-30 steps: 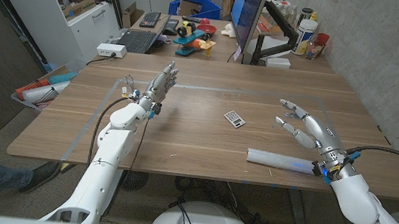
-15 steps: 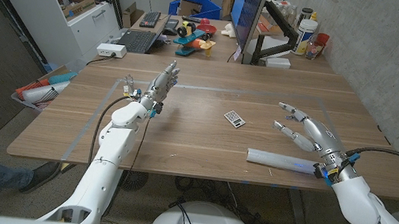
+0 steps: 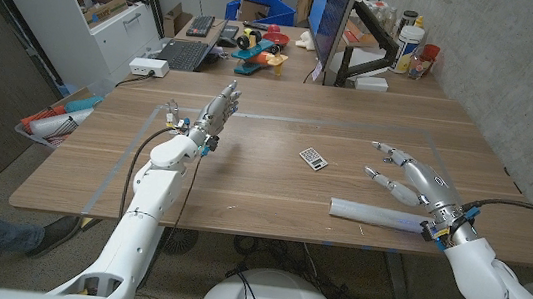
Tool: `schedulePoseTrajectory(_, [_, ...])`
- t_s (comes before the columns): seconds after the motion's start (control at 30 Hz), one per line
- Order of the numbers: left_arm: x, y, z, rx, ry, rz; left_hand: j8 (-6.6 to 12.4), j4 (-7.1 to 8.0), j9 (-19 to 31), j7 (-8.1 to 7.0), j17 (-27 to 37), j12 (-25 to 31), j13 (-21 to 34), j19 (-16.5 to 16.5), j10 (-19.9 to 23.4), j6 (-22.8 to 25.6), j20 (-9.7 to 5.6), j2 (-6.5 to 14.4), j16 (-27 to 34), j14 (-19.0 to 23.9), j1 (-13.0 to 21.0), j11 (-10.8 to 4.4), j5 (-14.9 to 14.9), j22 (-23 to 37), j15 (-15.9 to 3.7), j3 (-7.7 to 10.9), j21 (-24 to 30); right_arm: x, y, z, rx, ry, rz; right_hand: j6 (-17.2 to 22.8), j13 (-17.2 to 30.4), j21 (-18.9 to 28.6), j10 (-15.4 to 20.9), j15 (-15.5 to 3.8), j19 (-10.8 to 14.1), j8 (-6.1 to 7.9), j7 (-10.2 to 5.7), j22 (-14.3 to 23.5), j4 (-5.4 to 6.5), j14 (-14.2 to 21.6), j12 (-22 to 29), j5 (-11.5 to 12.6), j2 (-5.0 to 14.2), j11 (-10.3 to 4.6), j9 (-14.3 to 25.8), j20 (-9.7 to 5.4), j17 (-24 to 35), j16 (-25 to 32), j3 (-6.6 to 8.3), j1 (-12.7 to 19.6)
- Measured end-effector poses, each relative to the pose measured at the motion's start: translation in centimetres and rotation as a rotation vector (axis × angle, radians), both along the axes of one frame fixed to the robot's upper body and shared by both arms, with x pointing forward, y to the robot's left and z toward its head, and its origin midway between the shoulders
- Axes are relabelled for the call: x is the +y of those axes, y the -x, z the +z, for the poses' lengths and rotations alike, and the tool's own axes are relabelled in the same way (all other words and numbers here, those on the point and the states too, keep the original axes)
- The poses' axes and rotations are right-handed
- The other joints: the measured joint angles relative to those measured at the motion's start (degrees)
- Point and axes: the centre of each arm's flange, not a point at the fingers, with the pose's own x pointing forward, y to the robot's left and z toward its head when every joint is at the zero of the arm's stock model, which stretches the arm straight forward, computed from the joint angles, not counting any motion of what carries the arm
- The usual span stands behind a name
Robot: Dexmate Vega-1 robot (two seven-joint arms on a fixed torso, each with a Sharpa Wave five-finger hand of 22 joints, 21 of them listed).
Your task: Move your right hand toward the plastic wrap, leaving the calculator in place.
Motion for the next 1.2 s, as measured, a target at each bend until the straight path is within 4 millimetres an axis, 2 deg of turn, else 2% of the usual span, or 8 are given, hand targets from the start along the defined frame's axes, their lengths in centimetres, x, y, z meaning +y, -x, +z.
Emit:
schedulePoseTrajectory(0.17, [-0.1,0.0,0.1,0.0,-0.001,0.0,0.0,0.0,0.0,0.0,0.0,0.0,0.0,0.0,0.0,0.0,0.0,0.07,0.0,0.0,-0.07,0.0,0.0,0.0,0.0,0.0,-0.22,0.1,0.1,-0.3,-0.001,0.02,-0.016,0.82,0.0,-0.44,0.1,0.0,0.0,0.0,-1.64,0.0,0.0,0.0,0.0,0.63,0.0,-0.53,0.0,0.0,0.0,-0.34,0.0,0.0])
schedulePoseTrajectory(0.33, [-0.1,-0.1,0.1,0.001,-0.002,-0.001,0.0,0.0,0.0,0.0,0.0,0.0,0.0,0.04,0.0,0.0,0.04,0.07,0.0,0.0,-0.07,0.0,0.0,0.0,0.0,0.0,-0.22,0.0,0.1,-0.4,-0.005,0.034,-0.036,1.76,0.0,-0.88,0.51,0.02,0.0,0.49,-2.58,0.1,0.0,-0.01,0.0,1.07,0.0,-0.93,0.0,0.0,0.0,-0.45,0.0,0.0])
schedulePoseTrajectory(0.57, [-0.3,-0.2,0.1,0.004,-0.002,-0.003,0.0,0.0,0.0,0.0,0.0,0.0,0.0,0.21,0.12,0.0,0.2,0.07,0.0,0.0,-0.07,-0.12,0.0,0.0,0.0,0.0,-0.44,0.1,0.2,-0.8,-0.001,0.055,-0.047,3.48,0.28,-1.61,0.94,-0.01,-0.22,1.12,-2.42,0.14,0.08,-0.63,0.0,1.64,0.0,-1.34,0.0,0.22,0.0,-0.44,-0.08,0.0])
schedulePoseTrajectory(0.87, [-0.6,-0.5,0.1,0.008,-0.003,-0.007,0.0,0.0,0.0,0.0,0.0,0.0,0.0,0.21,0.52,0.0,0.2,0.29,0.0,0.0,0.16,0.1,-0.22,0.0,0.0,0.0,-0.44,0.2,0.3,-1.3,0.002,0.077,-0.064,6.77,0.27,-2.33,1.96,0.0,-1.03,1.78,-3.21,0.13,0.22,-0.62,0.45,2.69,0.0,-2.35,0.0,1.03,0.27,-0.94,-0.21,0.01])
schedulePoseTrajectory(0.93, [-0.7,-0.5,0.1,0.008,-0.002,-0.008,0.0,0.01,0.0,0.0,0.0,0.0,0.0,0.2,0.52,0.0,0.2,0.29,0.0,0.0,0.16,0.1,-0.22,0.0,0.0,0.01,-0.44,0.1,0.3,-1.3,0.002,0.077,-0.07,7.17,0.27,-2.58,1.96,-0.01,-1.05,2.17,-3.45,0.14,0.22,-0.62,0.44,2.69,0.01,-2.35,0.0,1.05,0.27,-0.94,-0.21,0.01])
schedulePoseTrajectory(1.0, [-0.7,-0.6,0.1,0.008,-0.002,-0.009,0.0,0.0,0.0,0.0,0.0,0.0,0.0,0.2,0.52,0.0,0.2,0.29,0.0,0.0,0.16,0.11,-0.22,0.0,0.0,0.01,-0.44,0.1,0.3,-1.3,0.001,0.078,-0.074,7.16,0.27,-2.77,1.99,0.0,-1.45,2.17,-3.44,0.13,0.22,-0.62,0.45,2.91,0.01,-2.32,0.0,1.44,0.26,-0.94,-0.21,0.01])
schedulePoseTrajectory(1.2, [-0.7,-0.7,0.1,0.01,-0.002,-0.009,0.0,-0.24,0.0,0.11,0.0,0.0,0.0,0.2,0.52,0.11,0.2,0.29,0.0,0.0,0.16,0.11,-0.22,0.0,0.0,-0.24,-0.44,-0.1,0.2,-1.3,-0.002,0.081,-0.092,7.78,0.27,-2.77,2.58,0.0,-1.5,2.17,-3.45,0.13,-0.02,-0.62,0.44,3.13,0.01,-2.34,-0.14,1.38,0.26,-0.94,-0.45,0.01])
